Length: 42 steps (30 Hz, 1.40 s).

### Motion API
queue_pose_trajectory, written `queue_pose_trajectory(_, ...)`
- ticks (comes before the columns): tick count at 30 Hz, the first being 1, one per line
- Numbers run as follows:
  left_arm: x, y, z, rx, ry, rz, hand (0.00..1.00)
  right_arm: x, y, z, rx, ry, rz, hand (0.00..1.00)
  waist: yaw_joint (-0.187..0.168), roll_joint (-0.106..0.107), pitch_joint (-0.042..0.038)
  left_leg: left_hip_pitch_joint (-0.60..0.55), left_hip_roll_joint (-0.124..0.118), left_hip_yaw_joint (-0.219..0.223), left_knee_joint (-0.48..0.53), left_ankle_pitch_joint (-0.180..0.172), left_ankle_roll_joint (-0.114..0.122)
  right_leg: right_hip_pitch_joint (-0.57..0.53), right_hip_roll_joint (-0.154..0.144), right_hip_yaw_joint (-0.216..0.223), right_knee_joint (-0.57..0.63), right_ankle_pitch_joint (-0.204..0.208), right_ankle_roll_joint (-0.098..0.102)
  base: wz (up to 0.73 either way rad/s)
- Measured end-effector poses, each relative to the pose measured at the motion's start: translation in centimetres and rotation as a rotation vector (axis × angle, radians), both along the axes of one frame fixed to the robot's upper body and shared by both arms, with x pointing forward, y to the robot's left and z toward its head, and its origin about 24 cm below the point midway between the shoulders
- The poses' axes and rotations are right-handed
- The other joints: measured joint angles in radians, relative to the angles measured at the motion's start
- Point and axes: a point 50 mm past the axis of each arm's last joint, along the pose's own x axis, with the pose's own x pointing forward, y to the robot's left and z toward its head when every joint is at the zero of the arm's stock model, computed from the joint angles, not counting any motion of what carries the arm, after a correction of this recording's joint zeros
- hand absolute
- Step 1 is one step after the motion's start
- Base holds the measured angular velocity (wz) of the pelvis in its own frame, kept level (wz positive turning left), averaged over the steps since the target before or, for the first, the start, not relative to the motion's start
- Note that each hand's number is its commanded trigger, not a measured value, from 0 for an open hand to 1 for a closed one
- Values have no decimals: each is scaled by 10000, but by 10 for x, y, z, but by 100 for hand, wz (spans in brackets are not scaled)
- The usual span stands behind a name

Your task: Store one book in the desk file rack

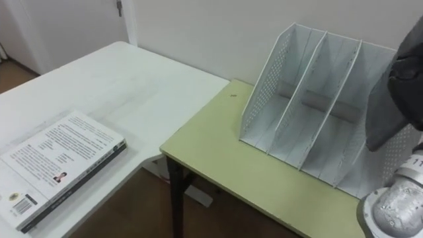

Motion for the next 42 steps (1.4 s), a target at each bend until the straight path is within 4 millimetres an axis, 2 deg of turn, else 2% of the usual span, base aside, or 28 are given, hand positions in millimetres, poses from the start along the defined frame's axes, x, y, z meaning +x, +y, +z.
queue_pose_trajectory(6, 0, -1, -1, -8, 119, 33, 0, 0, 0, 5, 22, -457, -153, 100, -23, 128, -4, -9, 13, -2, -6, 0, -2, 34, 2, -63, 36, 4, -6, 2)
queue_pose_trajectory(12, 0, -1, -2, -7, 158, 47, 0, -1, -1, 5, 80, -501, -275, 100, -39, 157, 22, -48, 16, -1, -6, 0, -1, 41, -1, -86, 36, 4, -7, 0)
queue_pose_trajectory(26, 0, -1, -2, 72, 197, 95, 0, 1, -1, 4, -46, -303, -26, 100, -44, 161, 24, -52, 14, -7, -25, -1, -2, 44, 0, -68, 48, 4, -7, 0)
queue_pose_trajectory(31, 0, -1, -2, 118, 196, 116, 0, 5, -5, -6, -113, 286, 21, 100, -17, 111, 53, -42, 5, -8, -20, 1, 0, 37, -15, -76, 60, 4, -6, 0)
queue_pose_trajectory(42, 3, -1, -1, 92, 103, 89, 0, 9, -7, -8, -464, 741, 341, 100, 154, 26, 103, -55, -3, -29, -19, 1, 0, 27, -22, -94, 2, 1, -2, 0)
